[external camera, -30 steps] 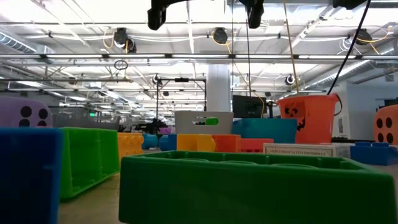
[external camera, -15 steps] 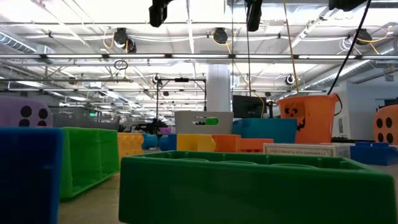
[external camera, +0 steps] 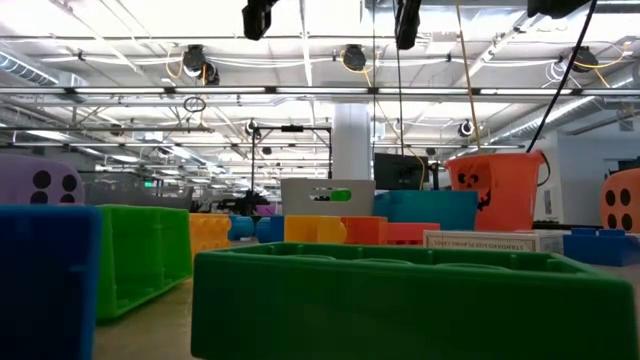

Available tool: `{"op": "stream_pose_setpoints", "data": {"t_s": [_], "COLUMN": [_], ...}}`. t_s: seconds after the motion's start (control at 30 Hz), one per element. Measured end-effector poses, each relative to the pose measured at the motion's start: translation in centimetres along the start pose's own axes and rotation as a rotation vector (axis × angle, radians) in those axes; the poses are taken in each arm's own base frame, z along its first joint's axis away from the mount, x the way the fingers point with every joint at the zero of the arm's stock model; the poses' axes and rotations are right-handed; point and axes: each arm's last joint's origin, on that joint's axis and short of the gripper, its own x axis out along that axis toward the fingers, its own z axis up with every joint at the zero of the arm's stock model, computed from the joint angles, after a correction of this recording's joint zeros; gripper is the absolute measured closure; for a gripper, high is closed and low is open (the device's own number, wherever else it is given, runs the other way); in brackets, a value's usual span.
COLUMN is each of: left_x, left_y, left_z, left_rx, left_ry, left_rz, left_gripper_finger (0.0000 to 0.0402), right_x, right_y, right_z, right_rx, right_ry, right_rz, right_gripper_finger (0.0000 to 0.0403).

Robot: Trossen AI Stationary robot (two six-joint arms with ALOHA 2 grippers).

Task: Pick & Place Toys
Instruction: Put the yellow game piece into the gray bin

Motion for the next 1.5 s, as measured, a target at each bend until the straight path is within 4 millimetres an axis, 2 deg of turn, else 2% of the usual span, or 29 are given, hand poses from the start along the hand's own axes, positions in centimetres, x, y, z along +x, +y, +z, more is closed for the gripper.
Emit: {"op": "stream_pose_setpoints", "data": {"t_s": [0.13, 0.3, 0.57, 0.83, 1.03, 1.13, 1.5], "left_x": [0.0, -1.2, -5.5, -10.2, -12.0, -12.5, -14.0], "left_y": [0.4, 1.0, 1.0, 0.2, 0.4, 0.6, 1.9], "left_z": [0.6, 2.4, 6.0, 8.3, 9.0, 9.1, 9.5], "left_rx": [0.001, 0.009, 0.067, 0.186, 0.253, 0.276, 0.373], "left_ry": [-0.007, -0.021, -0.136, -0.274, -0.326, -0.321, -0.296], "left_rz": [-0.019, -0.093, -0.121, -0.114, -0.065, -0.038, 0.042], "left_gripper_finger": [0.0170, 0.0153, 0.0151, 0.0151, 0.0151, 0.0151, 0.0151], "right_x": [0.0, -0.2, -0.9, 0.6, 2.6, 3.9, 7.5], "right_y": [-0.1, -0.5, -1.9, -3.6, -6.4, -8.2, -13.7], "right_z": [0.2, 1.0, 3.1, 6.4, 7.9, 7.9, 6.1], "right_rx": [-0.007, -0.015, -0.038, -0.091, -0.104, -0.086, -0.067], "right_ry": [-0.002, -0.029, 0.012, 0.298, 0.442, 0.509, 0.797], "right_rz": [-0.006, -0.018, -0.124, -0.223, -0.265, -0.275, -0.411], "right_gripper_finger": [0.0400, 0.0401, 0.0402, 0.0402, 0.0402, 0.0402, 0.0403]}}
